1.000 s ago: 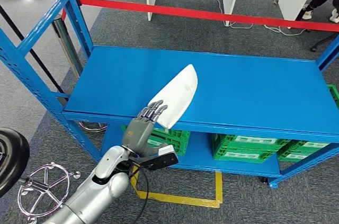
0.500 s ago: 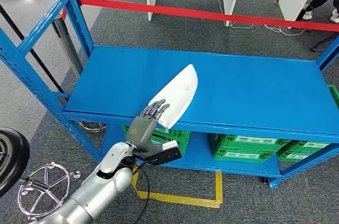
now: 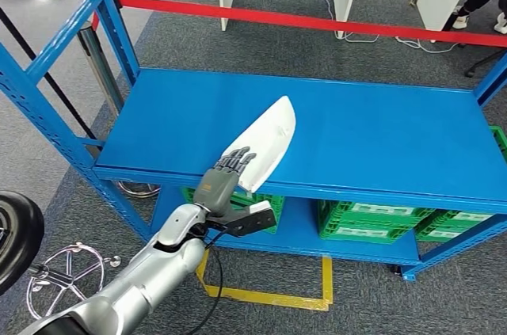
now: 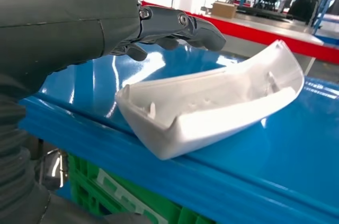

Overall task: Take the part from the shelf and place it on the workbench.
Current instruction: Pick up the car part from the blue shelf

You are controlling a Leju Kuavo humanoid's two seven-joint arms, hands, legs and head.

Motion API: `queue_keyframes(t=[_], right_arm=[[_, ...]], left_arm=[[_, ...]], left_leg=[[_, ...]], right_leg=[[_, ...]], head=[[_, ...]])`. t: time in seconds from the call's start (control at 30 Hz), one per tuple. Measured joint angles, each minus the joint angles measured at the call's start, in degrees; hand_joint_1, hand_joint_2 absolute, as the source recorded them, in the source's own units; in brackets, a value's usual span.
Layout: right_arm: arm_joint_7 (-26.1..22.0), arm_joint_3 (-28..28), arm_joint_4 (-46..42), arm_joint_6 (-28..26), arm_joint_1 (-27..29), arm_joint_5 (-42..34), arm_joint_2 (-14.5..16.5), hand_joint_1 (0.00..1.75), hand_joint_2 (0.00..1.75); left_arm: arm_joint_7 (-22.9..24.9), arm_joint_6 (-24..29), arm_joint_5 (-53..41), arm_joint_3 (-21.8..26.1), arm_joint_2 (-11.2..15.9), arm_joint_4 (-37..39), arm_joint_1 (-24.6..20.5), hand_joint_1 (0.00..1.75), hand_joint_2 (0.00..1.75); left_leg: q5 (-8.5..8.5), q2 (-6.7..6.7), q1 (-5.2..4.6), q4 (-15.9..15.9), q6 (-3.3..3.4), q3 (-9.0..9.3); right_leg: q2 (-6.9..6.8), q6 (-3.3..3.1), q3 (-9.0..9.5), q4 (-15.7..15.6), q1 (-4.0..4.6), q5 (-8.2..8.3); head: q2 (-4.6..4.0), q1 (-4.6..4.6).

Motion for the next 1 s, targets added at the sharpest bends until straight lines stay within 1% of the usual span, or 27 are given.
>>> queue_keyframes(t=[0.23,0.27,0.37,0.4,0.43,0.8,1.0], right_arm=[[0.5,0.0,0.0,0.2,0.1,-0.3,-0.2,0.0,0.0],[0.6,0.0,0.0,0.2,0.1,-0.3,-0.2,0.0,0.0],[0.7,0.0,0.0,0.3,0.1,-0.4,-0.2,0.0,0.0],[0.8,0.0,0.0,0.3,0.1,-0.4,-0.2,0.0,0.0],[0.8,0.0,0.0,0.3,0.1,-0.4,-0.2,0.0,0.0],[0.9,0.0,0.1,0.2,0.1,-0.5,-0.2,0.0,0.0],[0.9,0.0,0.2,0.3,0.0,-0.5,-0.2,0.0,0.0]], left_arm=[[-0.2,0.7,-0.3,0.0,-1.2,5.7,-1.7,0.0,1.75],[-0.2,0.7,-0.2,0.0,-1.3,6.2,-1.8,0.09,1.75],[-0.7,0.7,0.1,0.0,-1.6,7.5,-2.1,1.38,1.75],[-0.9,0.8,0.2,0.0,-1.7,7.9,-2.1,1.72,1.75],[-1.0,0.8,0.2,0.0,-1.8,8.3,-2.1,1.75,1.75],[-1.7,1.6,0.2,0.0,-2.3,10.2,-2.5,1.75,1.75],[-2.8,3.5,1.3,0.0,-2.5,11.0,-3.3,1.75,1.75]], left_leg=[[0.0,0.0,0.0,0.0,0.0,0.0],[0.0,0.0,0.0,0.0,0.0,0.0],[0.0,0.0,0.0,0.0,0.0,0.0],[0.0,0.0,0.0,0.0,0.0,0.0],[0.0,0.0,0.0,0.0,0.0,0.0],[0.0,0.0,0.0,0.0,0.0,0.0],[0.0,0.0,0.0,0.0,0.0,0.02]], right_leg=[[0.01,0.0,0.0,0.0,0.0,0.0],[0.01,0.0,0.0,0.0,0.0,0.0],[0.0,0.0,0.01,0.0,0.0,0.0],[0.0,0.0,0.0,0.0,0.0,0.0],[0.0,0.0,0.01,0.0,0.0,0.0],[0.0,0.0,0.02,0.0,0.0,0.0],[-0.01,0.0,0.05,0.0,0.0,0.0]], head=[[0.0,0.0],[0.0,0.0],[0.0,0.0],[0.0,0.0],[0.0,0.0],[0.0,0.0],[0.0,0.01]])
